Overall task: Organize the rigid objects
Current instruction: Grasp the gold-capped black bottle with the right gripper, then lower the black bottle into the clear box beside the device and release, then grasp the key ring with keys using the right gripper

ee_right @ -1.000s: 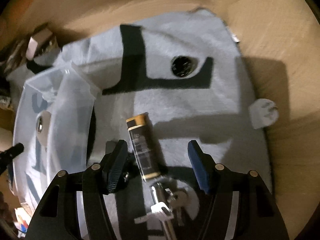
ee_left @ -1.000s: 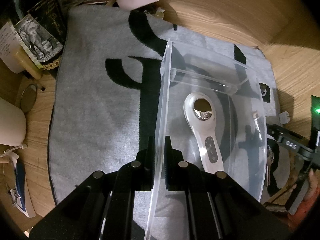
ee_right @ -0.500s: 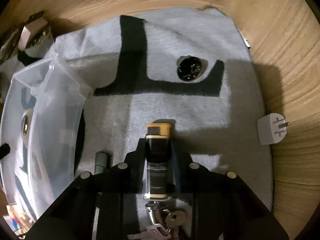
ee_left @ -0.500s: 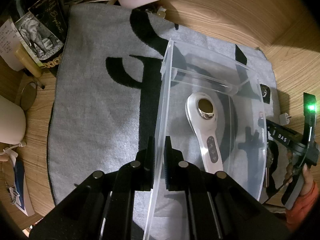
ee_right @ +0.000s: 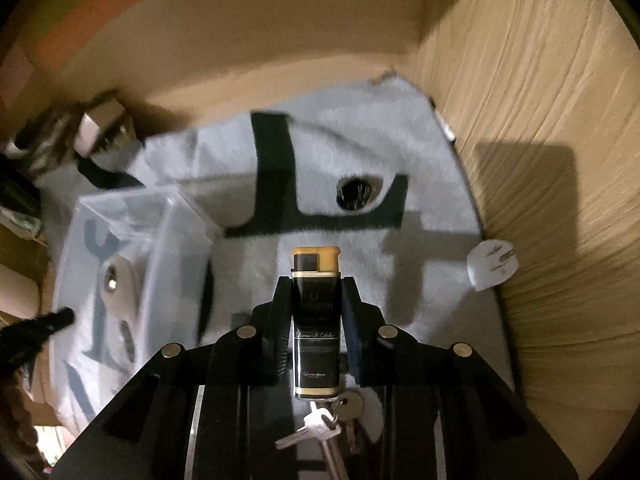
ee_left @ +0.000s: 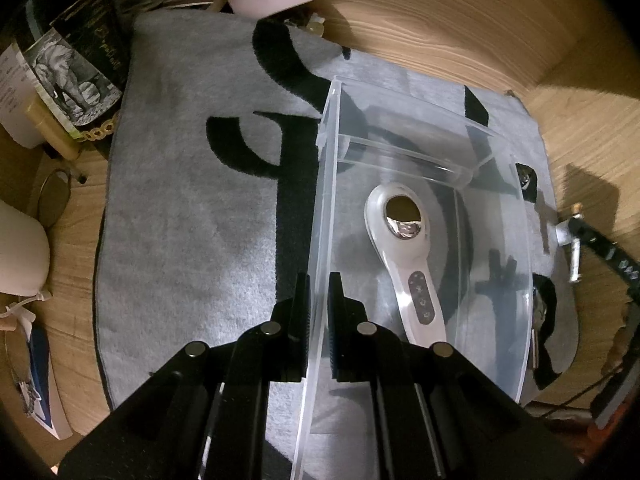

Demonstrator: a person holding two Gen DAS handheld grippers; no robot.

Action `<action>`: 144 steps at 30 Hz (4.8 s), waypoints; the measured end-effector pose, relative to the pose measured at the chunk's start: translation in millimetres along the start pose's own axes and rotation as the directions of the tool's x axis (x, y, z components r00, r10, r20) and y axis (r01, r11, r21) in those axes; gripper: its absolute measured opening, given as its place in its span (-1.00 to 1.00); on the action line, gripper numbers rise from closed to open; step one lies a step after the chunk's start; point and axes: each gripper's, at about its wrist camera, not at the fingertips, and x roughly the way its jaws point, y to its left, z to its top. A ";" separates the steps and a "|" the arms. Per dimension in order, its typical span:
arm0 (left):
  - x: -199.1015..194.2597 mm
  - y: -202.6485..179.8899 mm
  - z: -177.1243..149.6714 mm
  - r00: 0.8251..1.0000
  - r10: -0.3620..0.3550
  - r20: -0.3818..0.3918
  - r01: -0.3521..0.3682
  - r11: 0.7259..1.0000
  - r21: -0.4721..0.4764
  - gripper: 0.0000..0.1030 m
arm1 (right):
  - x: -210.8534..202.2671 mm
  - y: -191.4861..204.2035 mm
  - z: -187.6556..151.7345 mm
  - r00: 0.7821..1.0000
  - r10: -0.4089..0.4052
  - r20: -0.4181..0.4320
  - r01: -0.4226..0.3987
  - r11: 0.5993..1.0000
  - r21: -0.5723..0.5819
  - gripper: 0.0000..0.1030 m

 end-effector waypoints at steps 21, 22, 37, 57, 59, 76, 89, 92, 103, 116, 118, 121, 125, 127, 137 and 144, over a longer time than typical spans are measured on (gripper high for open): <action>-1.1 -1.4 -0.4 1.000 -0.015 -0.004 0.015 0.999 0.047 -0.87 | -47.6 92.5 7.6 0.977 0.196 0.078 -0.183 0.971 -0.151 -0.58; -1.1 -1.3 -0.4 1.000 -0.016 -0.004 0.016 0.999 0.048 -0.87 | -45.0 96.6 7.1 0.977 0.202 0.069 -0.189 0.969 -0.158 -0.58; -1.4 -1.9 -1.2 1.000 -0.017 -0.005 0.018 0.999 0.047 -0.87 | 23.3 129.4 1.9 0.986 0.139 -0.092 -0.156 0.964 -0.215 -0.58; -1.6 -3.6 -2.0 1.000 -0.021 -0.009 0.021 0.999 0.039 -0.87 | 41.0 135.4 0.4 0.978 0.108 -0.177 -0.150 0.958 -0.243 -0.55; -1.6 -3.1 -1.6 1.000 -0.021 -0.009 0.021 0.999 0.040 -0.87 | 34.0 134.1 1.6 0.980 0.114 -0.162 -0.152 0.958 -0.244 -0.53; -1.6 -1.4 -0.8 1.000 -0.019 -0.011 0.019 0.999 0.043 -0.87 | -36.8 60.9 1.8 0.997 0.071 -0.039 -0.074 0.992 -0.101 -0.28; -1.4 -4.3 -1.4 1.000 -0.009 -0.015 0.009 0.999 0.040 -0.87 | -8.7 -20.2 -45.2 0.983 -0.043 -0.181 0.056 0.996 0.071 -0.28; -1.2 -5.1 -0.9 1.000 -0.004 -0.015 0.005 0.999 0.041 -0.87 | 4.3 -23.7 -58.4 0.971 -0.037 -0.234 0.057 0.995 0.077 -0.28; 0.0 -7.0 -0.9 1.000 0.013 -0.012 -0.013 0.999 0.036 -0.87 | 37.5 -32.4 -72.0 0.959 0.022 -0.282 0.018 0.990 0.137 -0.28; -1.1 -7.1 -1.7 1.000 0.027 -0.005 -0.027 0.999 0.021 -0.87 | 24.6 -22.4 -72.2 0.983 0.020 -0.180 -0.010 0.998 0.056 -0.81; -1.1 -7.2 -2.0 1.000 0.029 -0.004 -0.029 0.999 0.018 -0.87 | 21.3 -23.0 -69.5 0.986 0.022 -0.165 -0.012 0.998 0.064 -0.85; -1.7 -7.1 -2.6 1.000 0.029 -0.001 -0.029 1.000 0.013 -0.87 | 10.4 -33.5 -61.8 0.990 0.017 -0.137 -0.008 0.998 0.068 -0.89; -2.4 -6.3 -2.8 1.000 0.028 0.001 -0.028 1.000 0.007 -0.87 | 1.8 -40.3 -56.8 0.995 0.017 -0.101 -0.010 0.997 0.071 -0.92; -2.6 -6.2 -2.6 1.000 0.028 0.001 -0.028 1.000 0.004 -0.87 | -3.6 -40.8 -55.2 0.996 0.014 -0.084 -0.007 0.997 0.075 -0.93; -3.1 -5.6 -2.4 1.000 0.026 0.002 -0.026 1.000 0.004 -0.87 | -10.9 -37.4 -44.3 0.998 0.022 -0.067 -0.016 0.996 0.084 -0.93; -3.9 -6.7 -1.4 1.000 0.029 -0.005 -0.029 0.999 0.015 -0.87 | 18.3 -47.8 -64.5 0.980 0.005 -0.201 0.021 0.992 0.123 -0.34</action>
